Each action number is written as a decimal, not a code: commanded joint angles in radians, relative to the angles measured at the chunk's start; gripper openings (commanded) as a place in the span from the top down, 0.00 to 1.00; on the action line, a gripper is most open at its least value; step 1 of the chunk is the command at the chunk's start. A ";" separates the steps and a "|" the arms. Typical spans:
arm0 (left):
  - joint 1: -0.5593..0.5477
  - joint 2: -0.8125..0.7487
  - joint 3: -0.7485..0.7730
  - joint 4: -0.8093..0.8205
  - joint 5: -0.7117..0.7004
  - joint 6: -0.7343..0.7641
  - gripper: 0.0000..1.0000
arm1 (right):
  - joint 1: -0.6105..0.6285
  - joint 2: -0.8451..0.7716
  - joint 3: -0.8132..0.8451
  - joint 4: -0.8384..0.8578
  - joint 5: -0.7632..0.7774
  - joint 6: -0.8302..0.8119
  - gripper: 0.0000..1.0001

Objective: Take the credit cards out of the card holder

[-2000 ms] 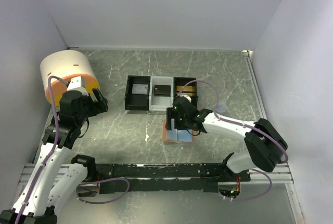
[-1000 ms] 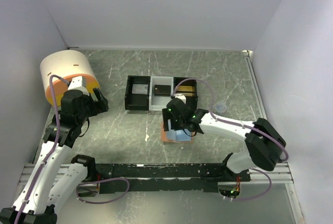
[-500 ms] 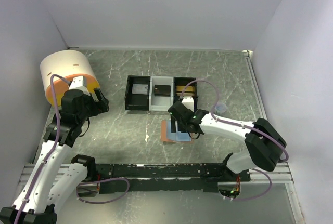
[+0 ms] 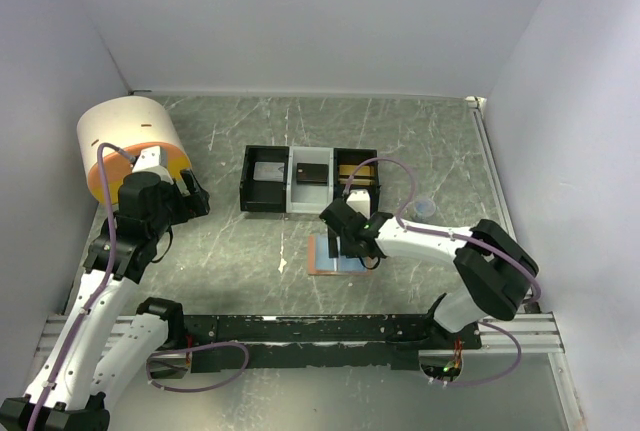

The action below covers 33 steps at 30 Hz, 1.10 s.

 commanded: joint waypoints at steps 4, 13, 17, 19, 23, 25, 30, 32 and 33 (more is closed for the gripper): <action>0.007 -0.004 -0.011 0.025 0.020 0.015 0.05 | 0.001 0.054 -0.045 0.045 -0.011 0.019 0.34; 0.007 0.001 -0.011 0.025 0.023 0.015 0.05 | 0.008 0.046 -0.022 0.081 -0.052 -0.028 0.64; 0.008 0.004 -0.011 0.025 0.025 0.015 0.05 | 0.011 0.048 0.007 0.066 -0.059 -0.056 0.63; 0.007 0.006 -0.010 0.025 0.029 0.017 0.05 | 0.012 0.029 0.016 0.081 -0.091 -0.092 0.62; 0.008 0.000 -0.012 0.027 0.029 0.017 0.05 | 0.011 -0.003 0.042 0.095 -0.178 -0.148 0.54; 0.007 0.000 -0.014 0.030 0.030 0.017 0.05 | 0.011 -0.020 0.031 0.125 -0.226 -0.161 0.48; 0.007 0.013 -0.011 0.025 0.038 0.018 0.06 | 0.011 -0.032 0.023 0.133 -0.261 -0.159 0.45; 0.007 0.016 -0.011 0.025 0.039 0.019 0.06 | 0.011 -0.043 0.031 0.119 -0.261 -0.157 0.40; 0.007 0.016 -0.011 0.028 0.045 0.022 0.06 | 0.011 -0.055 0.037 0.110 -0.257 -0.156 0.38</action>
